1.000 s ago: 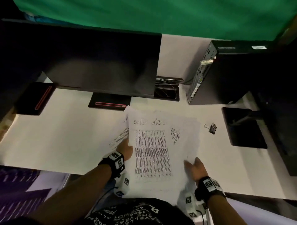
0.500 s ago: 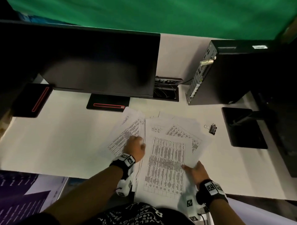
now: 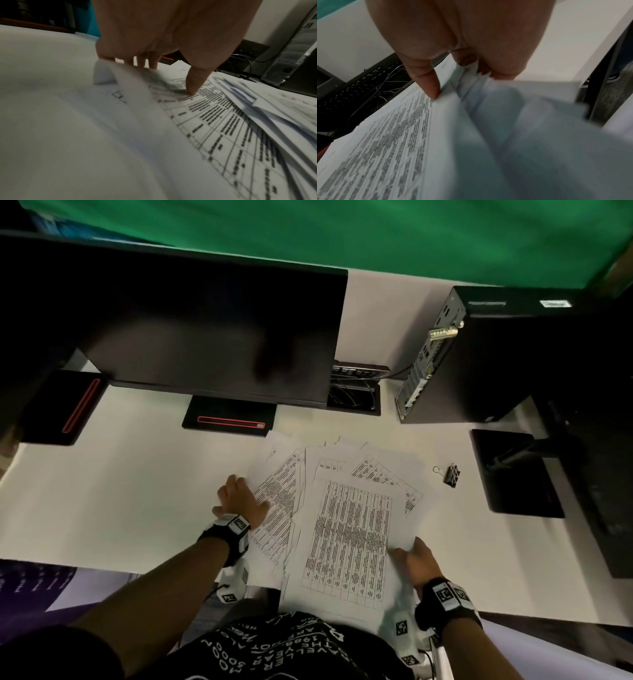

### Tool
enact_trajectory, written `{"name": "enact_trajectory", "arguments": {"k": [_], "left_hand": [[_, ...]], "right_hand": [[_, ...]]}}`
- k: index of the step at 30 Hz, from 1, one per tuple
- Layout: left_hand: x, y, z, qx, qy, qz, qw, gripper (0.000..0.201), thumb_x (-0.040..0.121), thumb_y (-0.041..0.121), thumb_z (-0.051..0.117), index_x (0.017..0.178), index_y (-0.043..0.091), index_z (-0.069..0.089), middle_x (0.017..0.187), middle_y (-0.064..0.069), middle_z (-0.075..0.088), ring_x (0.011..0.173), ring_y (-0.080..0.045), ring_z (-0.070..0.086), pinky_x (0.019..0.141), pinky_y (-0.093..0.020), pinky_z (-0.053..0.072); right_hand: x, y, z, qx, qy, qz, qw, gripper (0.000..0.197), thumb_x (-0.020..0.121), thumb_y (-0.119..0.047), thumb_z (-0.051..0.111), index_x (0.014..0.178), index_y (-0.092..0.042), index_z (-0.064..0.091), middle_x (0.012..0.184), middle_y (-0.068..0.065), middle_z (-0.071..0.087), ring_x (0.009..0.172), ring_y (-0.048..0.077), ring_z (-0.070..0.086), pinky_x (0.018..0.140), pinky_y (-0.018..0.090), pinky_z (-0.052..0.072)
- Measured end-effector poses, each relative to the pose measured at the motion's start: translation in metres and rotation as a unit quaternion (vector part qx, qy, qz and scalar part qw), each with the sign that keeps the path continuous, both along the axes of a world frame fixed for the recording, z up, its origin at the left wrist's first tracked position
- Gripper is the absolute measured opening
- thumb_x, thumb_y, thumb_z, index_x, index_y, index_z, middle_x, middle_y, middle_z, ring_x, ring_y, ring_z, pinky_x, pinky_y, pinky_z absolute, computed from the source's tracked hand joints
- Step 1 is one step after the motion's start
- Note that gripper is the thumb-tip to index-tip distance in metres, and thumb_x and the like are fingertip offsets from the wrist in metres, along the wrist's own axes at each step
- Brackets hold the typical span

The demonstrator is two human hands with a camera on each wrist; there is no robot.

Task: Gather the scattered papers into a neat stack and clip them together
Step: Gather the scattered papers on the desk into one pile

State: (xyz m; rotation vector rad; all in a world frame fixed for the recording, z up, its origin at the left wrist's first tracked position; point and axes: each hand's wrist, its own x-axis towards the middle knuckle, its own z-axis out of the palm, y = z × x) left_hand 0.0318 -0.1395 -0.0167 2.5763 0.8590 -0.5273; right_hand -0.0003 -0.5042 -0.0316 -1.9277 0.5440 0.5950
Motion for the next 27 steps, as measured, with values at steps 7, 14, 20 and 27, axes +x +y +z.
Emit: {"name": "enact_trajectory", "arguments": {"k": [7, 14, 20, 27], "left_hand": [[0.009, -0.006, 0.013, -0.003, 0.055, 0.031, 0.998, 0.087, 0.07, 0.038, 0.079, 0.139, 0.014, 0.031, 0.137, -0.009, 0.047, 0.127, -0.03, 0.043, 0.101, -0.048, 0.036], [0.015, 0.004, 0.023, -0.205, 0.033, 0.043, 0.977, 0.061, 0.07, 0.045, 0.077, 0.117, 0.013, 0.053, 0.113, -0.006, 0.061, 0.101, -0.026, 0.059, 0.083, -0.035, 0.048], [0.018, 0.038, 0.07, -0.182, -0.082, -0.058, 0.978, 0.055, 0.076, 0.022, 0.078, 0.125, 0.019, 0.054, 0.121, -0.007, 0.063, 0.109, -0.026, 0.059, 0.091, -0.032, 0.047], [0.017, 0.023, 0.178, -0.073, -0.158, -0.358, 0.917, 0.018, 0.089, 0.022, 0.061, 0.103, 0.033, 0.064, 0.097, 0.012, 0.067, 0.088, -0.013, 0.06, 0.075, -0.028, 0.047]], "right_hand": [[0.001, 0.0, -0.007, -0.029, -0.004, 0.02, 0.999, 0.039, 0.085, -0.022, 0.069, 0.12, -0.009, 0.06, 0.115, 0.01, 0.071, 0.103, 0.03, 0.067, 0.098, 0.047, 0.052], [-0.001, 0.004, 0.0, 0.0, -0.009, -0.025, 1.0, 0.025, 0.089, -0.009, 0.065, 0.114, -0.009, 0.06, 0.11, 0.011, 0.072, 0.101, 0.031, 0.067, 0.097, 0.046, 0.052], [-0.002, 0.001, -0.004, 0.035, 0.011, -0.059, 0.998, 0.04, 0.08, 0.0, 0.068, 0.119, -0.005, 0.062, 0.108, 0.012, 0.073, 0.1, 0.033, 0.069, 0.095, 0.054, 0.053], [0.002, 0.005, -0.001, 0.034, 0.008, -0.052, 0.998, 0.039, 0.085, -0.002, 0.065, 0.123, -0.008, 0.058, 0.114, 0.01, 0.07, 0.105, 0.031, 0.066, 0.099, 0.051, 0.051]]}}
